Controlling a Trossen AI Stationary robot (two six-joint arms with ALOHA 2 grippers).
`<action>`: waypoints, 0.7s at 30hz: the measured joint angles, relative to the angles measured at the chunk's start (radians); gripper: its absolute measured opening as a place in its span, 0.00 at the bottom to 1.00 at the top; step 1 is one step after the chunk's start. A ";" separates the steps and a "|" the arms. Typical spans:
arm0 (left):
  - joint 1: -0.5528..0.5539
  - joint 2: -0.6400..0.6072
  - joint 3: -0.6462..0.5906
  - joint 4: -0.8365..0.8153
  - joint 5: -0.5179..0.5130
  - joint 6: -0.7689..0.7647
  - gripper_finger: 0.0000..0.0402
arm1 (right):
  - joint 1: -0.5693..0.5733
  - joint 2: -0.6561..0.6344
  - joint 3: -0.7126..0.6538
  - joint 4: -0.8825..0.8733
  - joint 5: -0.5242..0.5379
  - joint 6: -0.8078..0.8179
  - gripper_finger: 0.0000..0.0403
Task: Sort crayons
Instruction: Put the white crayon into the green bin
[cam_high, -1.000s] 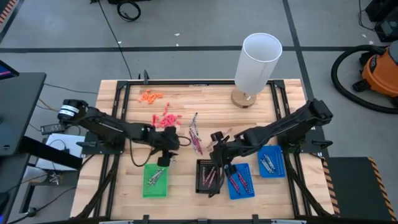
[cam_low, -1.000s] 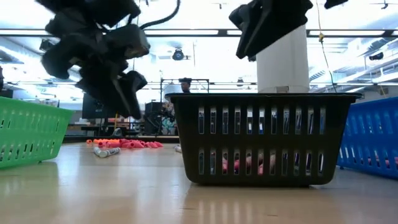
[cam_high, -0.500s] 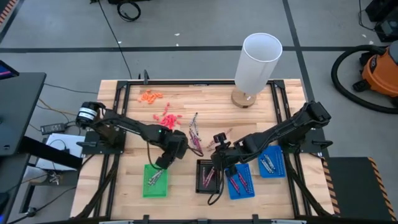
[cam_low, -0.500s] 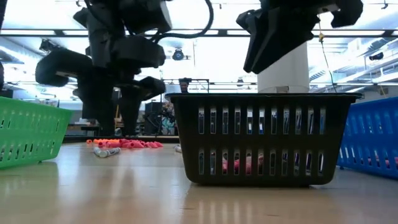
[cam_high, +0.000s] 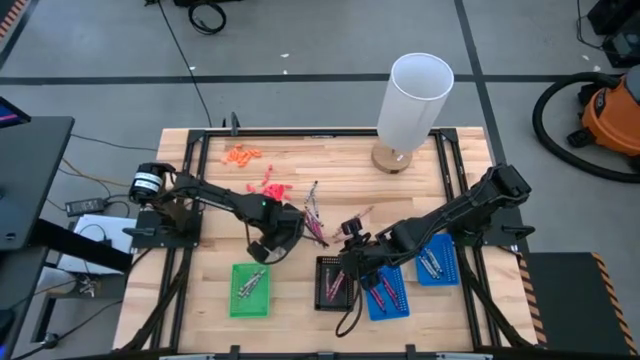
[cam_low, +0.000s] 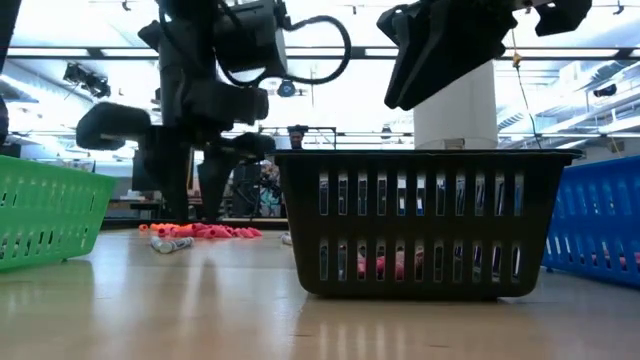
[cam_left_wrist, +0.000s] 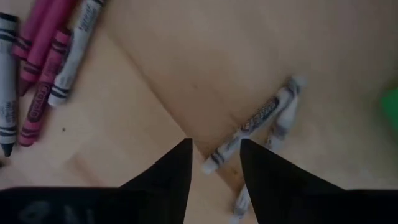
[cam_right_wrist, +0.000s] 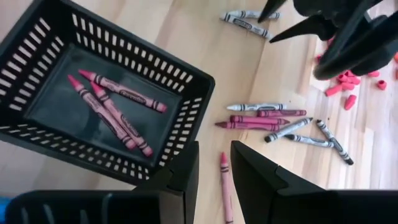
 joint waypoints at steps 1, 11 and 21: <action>-0.001 0.000 0.000 -0.007 -0.003 0.023 0.36 | 0.000 0.000 0.000 0.004 0.000 -0.002 0.25; 0.000 0.016 -0.015 0.029 -0.043 0.270 0.35 | 0.000 0.000 0.000 0.019 -0.008 0.003 0.25; 0.000 0.013 -0.077 0.053 -0.051 0.423 0.35 | 0.001 0.000 0.000 0.027 -0.011 0.005 0.25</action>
